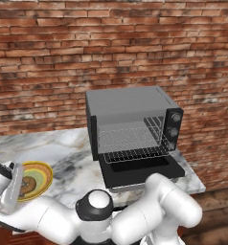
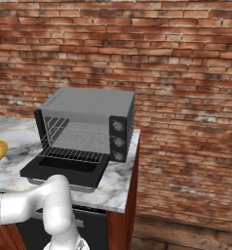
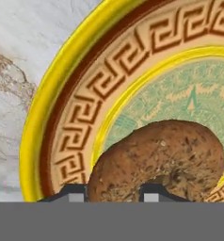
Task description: Pick up the bagel from the plate, place it on the toaster oven rack, close the door, and set the timer.
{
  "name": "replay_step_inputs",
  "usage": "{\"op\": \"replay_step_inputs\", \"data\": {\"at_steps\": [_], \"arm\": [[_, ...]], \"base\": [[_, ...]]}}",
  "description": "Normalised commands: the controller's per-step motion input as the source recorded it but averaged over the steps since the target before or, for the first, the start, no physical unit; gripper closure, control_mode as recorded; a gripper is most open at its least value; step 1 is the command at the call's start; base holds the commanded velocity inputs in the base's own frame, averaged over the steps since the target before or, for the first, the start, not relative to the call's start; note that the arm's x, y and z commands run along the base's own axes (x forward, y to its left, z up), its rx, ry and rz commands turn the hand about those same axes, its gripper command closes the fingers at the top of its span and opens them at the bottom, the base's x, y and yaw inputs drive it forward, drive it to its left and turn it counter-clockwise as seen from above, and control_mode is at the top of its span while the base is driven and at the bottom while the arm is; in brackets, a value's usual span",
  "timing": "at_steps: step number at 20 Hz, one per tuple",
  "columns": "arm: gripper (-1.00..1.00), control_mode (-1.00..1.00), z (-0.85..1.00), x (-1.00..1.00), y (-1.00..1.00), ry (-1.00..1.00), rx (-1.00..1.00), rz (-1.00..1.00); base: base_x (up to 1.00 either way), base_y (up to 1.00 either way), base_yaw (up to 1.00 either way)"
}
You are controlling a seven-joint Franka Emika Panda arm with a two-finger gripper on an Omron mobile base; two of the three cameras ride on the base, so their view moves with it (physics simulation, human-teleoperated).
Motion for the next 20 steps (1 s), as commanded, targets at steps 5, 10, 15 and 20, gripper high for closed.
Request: {"op": "replay_step_inputs", "data": {"at_steps": [5,10,15,20], "arm": [[1.00,-1.00,0.42,-0.89,-0.17,-0.08,0.11,0.00],[1.00,-1.00,0.71,-0.64,-0.45,-0.09,0.13,-0.05],[1.00,-1.00,0.92,-0.16,-0.79,-0.07,0.12,-0.13],[1.00,-1.00,0.75,0.00,-1.00,-0.04,0.10,-0.22]], "base": [[0.00,0.00,0.00],[0.00,0.00,0.00],[0.00,0.00,0.00],[0.00,0.00,0.00]]}}
